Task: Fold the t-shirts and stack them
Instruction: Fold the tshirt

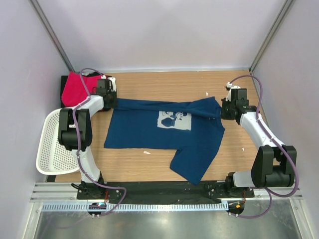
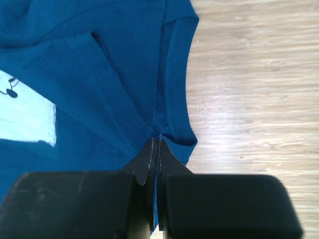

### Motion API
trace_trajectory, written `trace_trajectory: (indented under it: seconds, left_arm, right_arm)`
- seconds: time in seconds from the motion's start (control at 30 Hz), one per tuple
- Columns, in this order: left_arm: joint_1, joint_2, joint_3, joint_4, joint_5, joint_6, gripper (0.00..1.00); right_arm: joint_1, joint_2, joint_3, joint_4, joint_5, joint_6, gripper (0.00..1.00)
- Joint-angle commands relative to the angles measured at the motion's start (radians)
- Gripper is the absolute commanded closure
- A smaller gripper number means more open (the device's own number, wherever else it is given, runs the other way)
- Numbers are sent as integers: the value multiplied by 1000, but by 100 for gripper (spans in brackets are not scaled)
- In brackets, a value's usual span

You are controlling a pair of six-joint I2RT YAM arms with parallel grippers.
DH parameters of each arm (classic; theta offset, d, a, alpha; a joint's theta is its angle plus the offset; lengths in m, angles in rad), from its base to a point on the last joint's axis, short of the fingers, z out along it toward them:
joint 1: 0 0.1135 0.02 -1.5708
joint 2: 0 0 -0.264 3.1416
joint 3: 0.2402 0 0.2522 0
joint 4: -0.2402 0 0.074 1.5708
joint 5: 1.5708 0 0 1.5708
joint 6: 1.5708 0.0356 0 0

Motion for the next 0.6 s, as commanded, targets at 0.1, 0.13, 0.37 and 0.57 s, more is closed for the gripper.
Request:
trace_trajectory:
  seconds: [0.1, 0.13, 0.37, 0.57]
  left_arm:
    - [-1, -71, -22, 30, -20, 28, 100]
    - [-4, -70, -23, 30, -18, 30, 100]
    - [-18, -94, -42, 12, -45, 56, 77]
    - [-33, -174, 24, -71, -51, 4, 31]
  right_arm:
    - [33, -20, -59, 4, -28, 36, 99]
    - [34, -12, -61, 1, -25, 36, 99]
    - [40, 16, -43, -31, -2, 52, 82]
    - [40, 24, 106, -132, -61, 41, 22]
